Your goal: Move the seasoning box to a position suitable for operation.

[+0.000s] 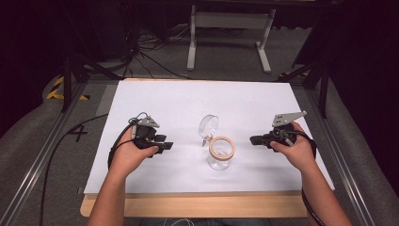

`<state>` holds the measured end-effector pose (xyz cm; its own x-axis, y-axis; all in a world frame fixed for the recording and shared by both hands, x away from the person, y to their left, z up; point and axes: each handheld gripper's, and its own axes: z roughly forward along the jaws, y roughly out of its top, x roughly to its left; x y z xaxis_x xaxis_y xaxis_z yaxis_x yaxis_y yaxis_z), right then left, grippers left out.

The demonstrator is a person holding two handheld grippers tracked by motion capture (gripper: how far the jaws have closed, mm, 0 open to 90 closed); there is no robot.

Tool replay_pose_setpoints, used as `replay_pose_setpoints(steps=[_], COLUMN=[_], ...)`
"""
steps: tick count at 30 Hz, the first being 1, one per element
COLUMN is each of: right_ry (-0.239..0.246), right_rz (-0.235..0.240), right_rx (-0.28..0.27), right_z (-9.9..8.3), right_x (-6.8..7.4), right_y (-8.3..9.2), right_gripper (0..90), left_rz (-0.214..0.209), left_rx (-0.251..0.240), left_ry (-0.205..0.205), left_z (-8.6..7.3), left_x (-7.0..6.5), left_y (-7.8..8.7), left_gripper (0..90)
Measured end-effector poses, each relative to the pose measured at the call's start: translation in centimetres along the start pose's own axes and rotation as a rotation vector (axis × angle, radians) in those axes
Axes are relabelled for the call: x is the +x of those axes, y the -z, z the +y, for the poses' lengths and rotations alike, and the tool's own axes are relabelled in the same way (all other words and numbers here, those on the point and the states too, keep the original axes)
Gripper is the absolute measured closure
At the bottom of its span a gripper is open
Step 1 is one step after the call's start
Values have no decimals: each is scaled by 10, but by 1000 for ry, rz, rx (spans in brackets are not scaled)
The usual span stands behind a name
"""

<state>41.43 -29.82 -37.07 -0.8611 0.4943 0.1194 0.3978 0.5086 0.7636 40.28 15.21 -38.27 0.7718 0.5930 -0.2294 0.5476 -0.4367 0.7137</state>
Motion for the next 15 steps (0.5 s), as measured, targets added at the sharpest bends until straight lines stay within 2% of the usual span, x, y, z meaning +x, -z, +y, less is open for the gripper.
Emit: replay_pose_setpoints(steps=[1,4,5,7,10,12,15], right_ry=[3,6,10,13,20,24,37], right_rz=[3,17,16,13,16,17,17], right_rx=[-1,-1,0,1,9,11,28], right_z=[1,2,3,3,4,4,4], right_x=[0,1,0,0,1,2,5], right_y=[-1,-2,-3,-5,-9,-13,-24], right_gripper=[879,882,882,883,882,883,886], left_rz=[-12,-7,-8,-11,-51,-51,-44], left_rx=[-3,-14,-16,-21,29,33,15], left_ry=[-6,-13,-2,-14,-45,-46,-42], left_z=[0,0,-1,-2,-4,-3,-1], left_x=[0,-1,-2,-2,-4,-6,-8], left_y=[1,3,4,6,4,3,4], left_gripper=[575,615,633,664,765,825,849])
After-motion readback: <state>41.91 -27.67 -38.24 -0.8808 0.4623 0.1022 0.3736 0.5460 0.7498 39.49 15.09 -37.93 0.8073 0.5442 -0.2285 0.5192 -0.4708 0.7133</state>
